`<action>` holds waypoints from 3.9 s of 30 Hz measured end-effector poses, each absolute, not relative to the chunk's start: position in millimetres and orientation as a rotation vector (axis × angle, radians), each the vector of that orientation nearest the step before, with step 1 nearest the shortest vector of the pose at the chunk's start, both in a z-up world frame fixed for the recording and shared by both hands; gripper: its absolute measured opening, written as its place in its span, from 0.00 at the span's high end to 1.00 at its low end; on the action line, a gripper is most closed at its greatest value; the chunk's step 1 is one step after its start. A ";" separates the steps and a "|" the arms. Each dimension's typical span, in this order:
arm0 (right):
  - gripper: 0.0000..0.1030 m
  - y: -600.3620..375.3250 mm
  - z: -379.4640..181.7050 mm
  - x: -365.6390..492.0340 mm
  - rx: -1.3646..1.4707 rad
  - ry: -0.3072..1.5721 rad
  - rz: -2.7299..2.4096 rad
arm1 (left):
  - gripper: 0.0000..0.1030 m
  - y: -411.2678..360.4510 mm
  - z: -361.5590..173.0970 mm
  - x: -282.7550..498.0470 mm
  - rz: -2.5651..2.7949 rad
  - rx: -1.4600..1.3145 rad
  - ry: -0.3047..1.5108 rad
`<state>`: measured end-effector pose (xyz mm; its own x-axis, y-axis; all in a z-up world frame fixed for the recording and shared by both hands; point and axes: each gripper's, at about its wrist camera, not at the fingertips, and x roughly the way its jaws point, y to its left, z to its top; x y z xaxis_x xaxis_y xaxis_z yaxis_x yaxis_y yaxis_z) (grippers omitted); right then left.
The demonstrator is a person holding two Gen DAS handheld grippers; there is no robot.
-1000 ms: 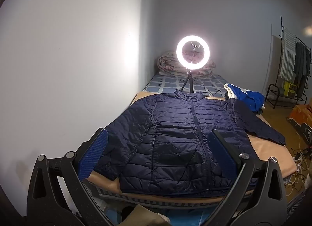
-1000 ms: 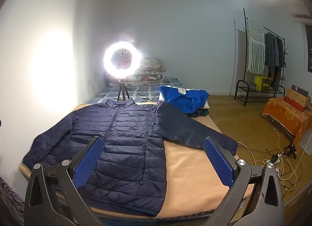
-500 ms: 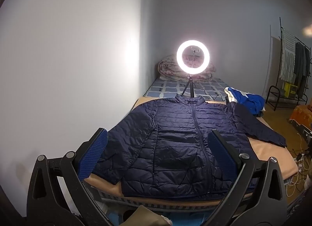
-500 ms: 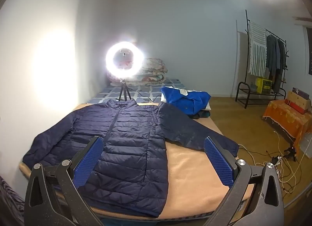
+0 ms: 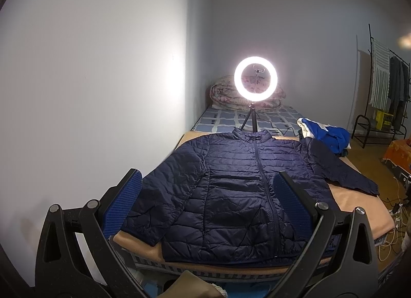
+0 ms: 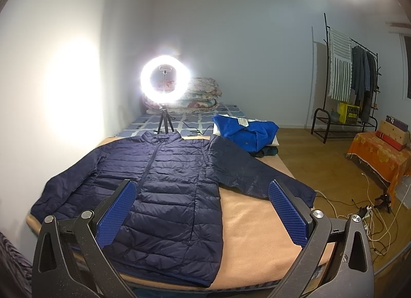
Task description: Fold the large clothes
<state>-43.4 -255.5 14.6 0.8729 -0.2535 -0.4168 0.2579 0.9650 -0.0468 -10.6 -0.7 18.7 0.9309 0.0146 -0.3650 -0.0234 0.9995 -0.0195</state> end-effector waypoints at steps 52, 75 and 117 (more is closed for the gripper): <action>0.00 -243.0 11.3 -34.1 -0.016 0.433 -0.232 | 0.00 5.9 4.5 0.1 0.030 -0.031 0.394; 0.00 -176.8 0.1 42.3 -0.100 0.449 0.013 | 0.00 42.7 -19.0 0.9 0.145 0.056 0.420; 0.35 201.5 -256.1 185.9 -0.573 1.045 0.978 | 0.00 130.7 -89.6 -48.0 0.319 -0.083 0.650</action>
<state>185.9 201.5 -256.1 0.1632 0.3898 -0.9063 -0.8788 0.4749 0.0460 -48.0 130.7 -89.6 0.7494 0.2654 -0.6066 -0.3170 0.9481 0.0231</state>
